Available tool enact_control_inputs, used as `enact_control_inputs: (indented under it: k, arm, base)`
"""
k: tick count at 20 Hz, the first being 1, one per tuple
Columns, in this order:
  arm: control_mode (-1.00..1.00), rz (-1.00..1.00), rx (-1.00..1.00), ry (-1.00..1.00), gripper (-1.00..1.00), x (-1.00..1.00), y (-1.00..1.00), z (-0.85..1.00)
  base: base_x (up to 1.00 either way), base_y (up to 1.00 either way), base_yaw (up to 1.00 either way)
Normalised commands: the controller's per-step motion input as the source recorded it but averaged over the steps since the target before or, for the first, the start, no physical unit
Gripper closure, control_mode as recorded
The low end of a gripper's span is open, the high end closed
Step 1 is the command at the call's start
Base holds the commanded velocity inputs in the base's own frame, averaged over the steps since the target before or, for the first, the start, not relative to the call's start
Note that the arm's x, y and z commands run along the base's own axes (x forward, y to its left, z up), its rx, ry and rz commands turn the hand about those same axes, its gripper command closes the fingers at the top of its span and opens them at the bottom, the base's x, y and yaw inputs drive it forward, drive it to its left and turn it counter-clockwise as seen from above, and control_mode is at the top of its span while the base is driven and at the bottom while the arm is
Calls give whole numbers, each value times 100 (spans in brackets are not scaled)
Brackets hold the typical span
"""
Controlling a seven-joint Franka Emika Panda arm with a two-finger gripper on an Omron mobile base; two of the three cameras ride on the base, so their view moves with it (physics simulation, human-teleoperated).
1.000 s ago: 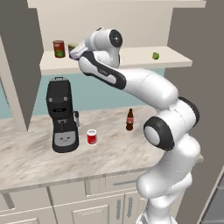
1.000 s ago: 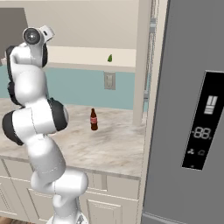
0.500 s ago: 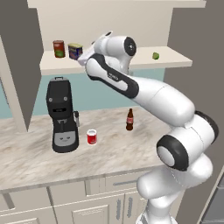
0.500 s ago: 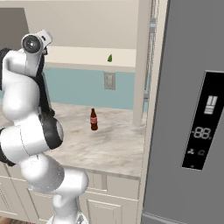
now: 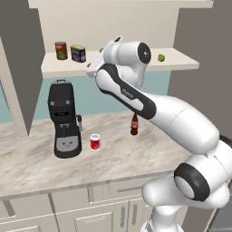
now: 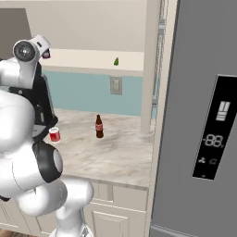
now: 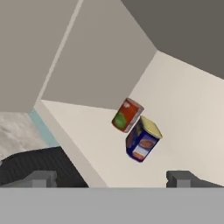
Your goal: Pick the cans from the counter and place them in their designated side in the cabinet.
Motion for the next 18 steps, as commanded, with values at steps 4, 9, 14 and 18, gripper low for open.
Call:
enact_control_inputs:
  k: [4,9,14,18]
  arm:
    - [-100,1,-6,4,-100,-62,-3,0]
    - [-100,2,-5,2,-100,-64,-9,0]
    - [-100,0,-2,12,-100,-48,-8,-1]
    - [-100,0,0,22,-100,-42,-14,-2]
  base:
    - [0,0,0]
    - [0,0,0]
    - [0,0,0]
    - [0,0,0]
